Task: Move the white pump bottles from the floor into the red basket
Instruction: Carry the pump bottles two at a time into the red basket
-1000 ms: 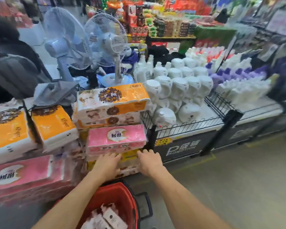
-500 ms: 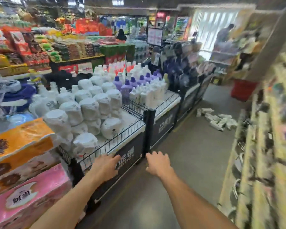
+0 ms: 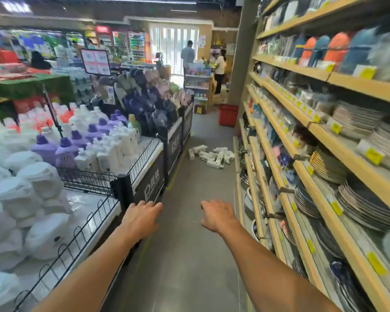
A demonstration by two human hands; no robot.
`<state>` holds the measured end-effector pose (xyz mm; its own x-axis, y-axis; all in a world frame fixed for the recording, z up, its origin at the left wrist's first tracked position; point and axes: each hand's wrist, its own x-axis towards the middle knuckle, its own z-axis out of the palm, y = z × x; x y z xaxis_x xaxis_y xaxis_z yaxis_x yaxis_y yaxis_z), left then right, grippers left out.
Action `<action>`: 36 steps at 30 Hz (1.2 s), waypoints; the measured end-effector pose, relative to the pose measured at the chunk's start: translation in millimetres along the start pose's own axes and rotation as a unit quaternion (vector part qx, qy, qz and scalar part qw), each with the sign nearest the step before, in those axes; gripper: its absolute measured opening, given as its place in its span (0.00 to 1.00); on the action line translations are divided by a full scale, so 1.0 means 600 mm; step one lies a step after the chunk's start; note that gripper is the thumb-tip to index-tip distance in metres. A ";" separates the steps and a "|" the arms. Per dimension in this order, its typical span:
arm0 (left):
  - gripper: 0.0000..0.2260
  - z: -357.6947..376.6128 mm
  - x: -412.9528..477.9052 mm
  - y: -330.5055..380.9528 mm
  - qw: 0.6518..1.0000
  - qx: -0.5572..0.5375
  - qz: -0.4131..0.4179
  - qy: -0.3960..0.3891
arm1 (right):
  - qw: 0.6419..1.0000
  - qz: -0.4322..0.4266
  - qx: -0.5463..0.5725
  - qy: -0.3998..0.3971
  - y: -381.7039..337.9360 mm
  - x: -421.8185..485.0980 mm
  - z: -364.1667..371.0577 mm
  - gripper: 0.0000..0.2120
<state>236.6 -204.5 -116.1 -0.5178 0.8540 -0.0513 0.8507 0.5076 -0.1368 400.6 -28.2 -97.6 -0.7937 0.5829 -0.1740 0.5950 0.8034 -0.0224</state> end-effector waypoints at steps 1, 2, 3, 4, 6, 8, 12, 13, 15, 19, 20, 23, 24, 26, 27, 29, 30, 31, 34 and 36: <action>0.21 0.000 0.020 -0.002 1.000 0.002 0.010 0.004 | 1.000 0.010 0.002 0.002 0.002 0.012 -0.006 0.22; 0.21 0.001 0.039 -0.006 1.000 0.007 0.022 0.006 | 1.000 0.020 0.004 0.005 0.003 0.023 -0.011 0.22; 0.22 0.002 0.054 -0.010 0.999 0.015 0.038 0.008 | 1.000 0.029 0.005 0.007 0.004 0.034 -0.015 0.23; 0.23 0.003 0.070 -0.015 0.998 0.023 0.053 0.008 | 0.999 0.038 0.005 0.009 0.003 0.043 -0.020 0.23; 0.24 -0.001 0.101 -0.030 0.997 0.030 0.072 0.004 | 0.998 0.056 0.010 0.010 0.002 0.062 -0.026 0.24; 0.26 -0.006 0.130 -0.044 0.996 0.032 0.087 0.004 | 0.997 0.072 0.016 0.011 0.004 0.081 -0.029 0.24; 0.28 -0.014 0.182 -0.060 0.993 0.040 0.109 0.009 | 0.995 0.100 0.010 0.011 0.015 0.116 -0.040 0.24; 0.27 -0.017 0.194 -0.063 0.993 0.041 0.112 0.009 | 0.994 0.105 0.006 0.012 0.020 0.125 -0.044 0.24; 0.26 -0.024 0.220 -0.067 0.993 0.041 0.114 0.012 | 0.994 0.112 0.001 0.015 0.029 0.143 -0.053 0.24; 0.24 -0.043 0.267 -0.066 0.993 0.042 0.113 0.017 | 0.993 0.120 0.000 0.019 0.051 0.179 -0.068 0.24; 0.23 -0.046 0.278 -0.063 0.993 0.045 0.112 0.018 | 0.993 0.119 -0.003 0.018 0.056 0.187 -0.069 0.24; 0.23 -0.052 0.301 -0.054 0.992 0.051 0.109 0.021 | 0.993 0.113 -0.018 0.021 0.077 0.208 -0.076 0.24; 0.23 -0.055 0.307 -0.053 0.992 0.054 0.111 0.022 | 0.993 0.113 -0.019 0.022 0.086 0.214 -0.079 0.23; 0.22 -0.057 0.326 -0.058 0.991 0.062 0.111 0.033 | 0.993 0.116 -0.018 0.027 0.107 0.223 -0.088 0.23; 0.22 -0.060 0.338 -0.063 0.992 0.063 0.105 0.038 | 0.993 0.117 -0.019 0.028 0.118 0.229 -0.093 0.23; 0.22 -0.067 0.360 -0.071 0.993 0.065 0.094 0.043 | 0.993 0.116 -0.022 0.032 0.139 0.244 -0.099 0.23; 0.23 -0.069 0.368 -0.072 0.993 0.068 0.091 0.043 | 0.992 0.116 -0.023 0.033 0.147 0.251 -0.100 0.23; 0.23 -0.070 0.375 -0.071 0.992 0.071 0.090 0.045 | 0.992 0.116 -0.024 0.033 0.153 0.258 -0.100 0.23; 0.24 -0.075 0.398 -0.063 0.992 0.078 0.089 0.041 | 0.993 0.115 -0.020 0.026 0.163 0.276 -0.099 0.23; 0.23 -0.078 0.417 -0.057 0.992 0.079 0.093 0.040 | 0.993 0.113 -0.015 0.027 0.167 0.291 -0.101 0.23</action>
<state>82.2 -2.9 -77.7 -0.3399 0.9404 -0.0128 0.9024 0.3223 -0.2859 313.9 161.1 -70.7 -0.6470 0.7533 -0.1177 0.7549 0.6546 0.0398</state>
